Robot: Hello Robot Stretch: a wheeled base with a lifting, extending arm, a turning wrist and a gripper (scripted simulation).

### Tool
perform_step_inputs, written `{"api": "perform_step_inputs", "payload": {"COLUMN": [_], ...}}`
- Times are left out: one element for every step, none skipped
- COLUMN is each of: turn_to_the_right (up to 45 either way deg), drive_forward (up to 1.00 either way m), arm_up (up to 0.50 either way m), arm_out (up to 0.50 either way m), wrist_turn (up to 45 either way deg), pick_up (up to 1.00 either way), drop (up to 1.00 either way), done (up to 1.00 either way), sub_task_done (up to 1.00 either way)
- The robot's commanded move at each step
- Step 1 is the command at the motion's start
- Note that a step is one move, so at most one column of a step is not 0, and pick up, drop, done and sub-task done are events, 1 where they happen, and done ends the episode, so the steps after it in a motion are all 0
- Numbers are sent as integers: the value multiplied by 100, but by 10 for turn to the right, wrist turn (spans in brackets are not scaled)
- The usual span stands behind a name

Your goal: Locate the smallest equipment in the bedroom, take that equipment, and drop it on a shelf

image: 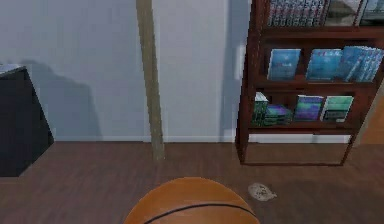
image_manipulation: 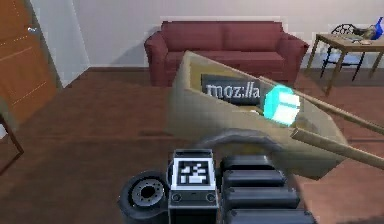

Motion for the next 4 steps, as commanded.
{"api": "perform_step_inputs", "payload": {"turn_to_the_right": [180, 0, -450, -390], "drive_forward": [0, 10, 0, 0], "arm_up": [0, 0, 0, 0], "arm_out": [0, 0, 0, 0], "wrist_turn": [0, 0, 0, 0], "pick_up": [0, 0, 0, 0], "drop": [0, 0, 0, 0], "done": [0, 0, 0, 0], "sub_task_done": [0, 0, 0, 0]}}
